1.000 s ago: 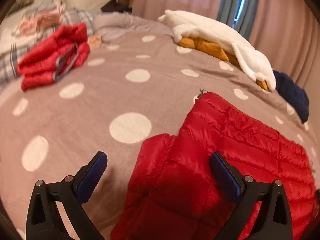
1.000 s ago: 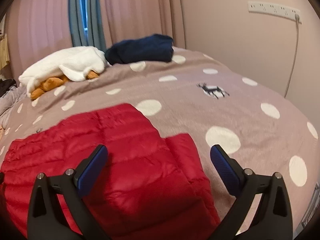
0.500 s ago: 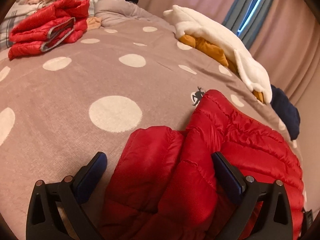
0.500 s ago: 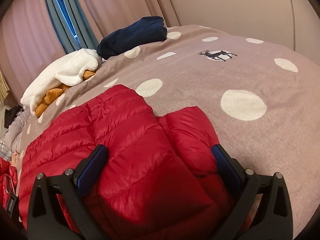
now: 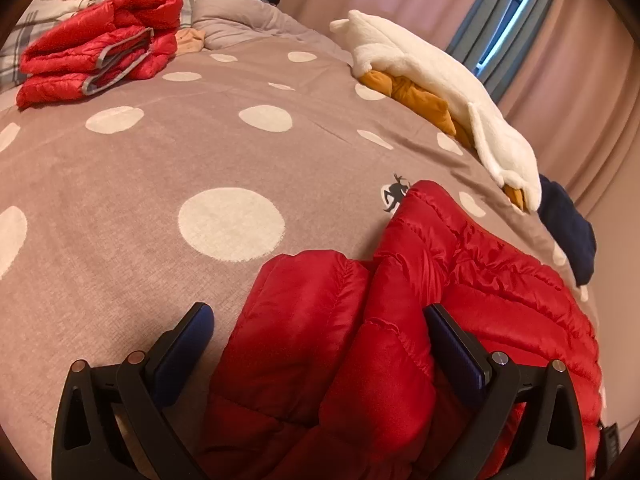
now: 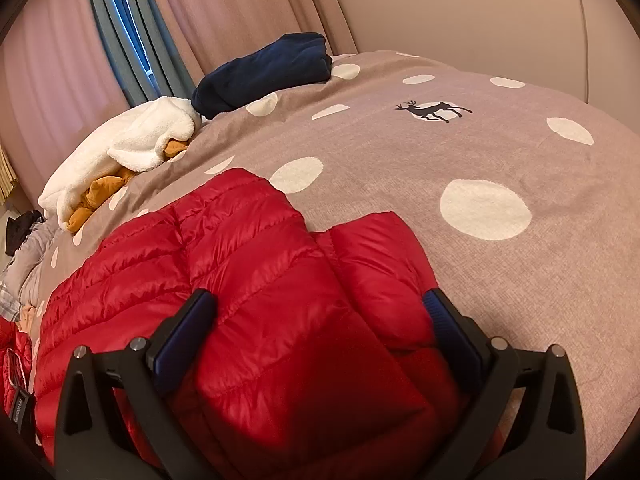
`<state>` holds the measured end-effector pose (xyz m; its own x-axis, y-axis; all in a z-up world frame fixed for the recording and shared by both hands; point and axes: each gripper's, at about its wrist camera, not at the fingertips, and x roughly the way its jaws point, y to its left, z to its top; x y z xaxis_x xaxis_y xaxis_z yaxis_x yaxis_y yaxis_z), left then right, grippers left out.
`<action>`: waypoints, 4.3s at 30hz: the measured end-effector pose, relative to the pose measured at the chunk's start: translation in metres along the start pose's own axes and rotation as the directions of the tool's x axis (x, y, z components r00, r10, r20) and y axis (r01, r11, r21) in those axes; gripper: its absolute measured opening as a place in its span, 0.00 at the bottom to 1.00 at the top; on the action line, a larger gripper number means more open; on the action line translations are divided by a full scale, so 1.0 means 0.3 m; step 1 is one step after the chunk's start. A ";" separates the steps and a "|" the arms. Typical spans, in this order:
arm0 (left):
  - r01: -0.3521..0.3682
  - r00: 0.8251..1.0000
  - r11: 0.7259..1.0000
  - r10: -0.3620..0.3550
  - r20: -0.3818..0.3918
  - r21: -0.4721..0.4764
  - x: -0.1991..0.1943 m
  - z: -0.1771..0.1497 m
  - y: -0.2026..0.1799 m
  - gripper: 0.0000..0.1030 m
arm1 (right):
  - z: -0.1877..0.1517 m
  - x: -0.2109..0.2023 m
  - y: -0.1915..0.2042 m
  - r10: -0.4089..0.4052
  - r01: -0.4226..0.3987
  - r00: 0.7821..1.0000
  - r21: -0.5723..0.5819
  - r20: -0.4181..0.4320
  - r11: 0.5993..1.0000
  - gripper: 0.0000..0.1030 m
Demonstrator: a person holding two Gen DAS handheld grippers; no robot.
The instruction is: Fold large clothes
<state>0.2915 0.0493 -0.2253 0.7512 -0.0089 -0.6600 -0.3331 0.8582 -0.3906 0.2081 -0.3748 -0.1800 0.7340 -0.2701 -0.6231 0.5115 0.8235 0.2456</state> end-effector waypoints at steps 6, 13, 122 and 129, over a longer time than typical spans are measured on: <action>-0.009 0.999 1.000 0.009 -0.038 0.005 -0.039 0.016 0.014 1.00 | 0.016 -0.030 -0.016 -0.005 0.005 1.000 -0.010 -0.028 1.000 1.00; -0.014 0.998 1.000 0.015 -0.056 0.013 -0.129 0.015 0.056 1.00 | 0.021 -0.110 -0.023 -0.044 0.041 0.999 -0.120 -0.023 0.992 1.00; 0.582 0.806 0.776 -0.590 -0.046 0.242 -0.350 -0.204 -0.355 0.50 | -0.270 -0.053 0.261 0.377 -0.425 0.860 -0.071 -0.345 0.902 0.49; 0.596 0.801 0.771 -0.591 -0.097 0.226 -0.305 -0.201 -0.352 0.50 | -0.270 -0.053 0.258 0.381 -0.428 0.860 -0.070 -0.340 0.901 0.50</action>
<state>0.2236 -0.0714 -0.1624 0.7431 -0.5639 -0.3604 0.3197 0.7722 -0.5491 0.1999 -0.2664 -0.2110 0.6738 0.2516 -0.6947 0.1156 0.8928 0.4354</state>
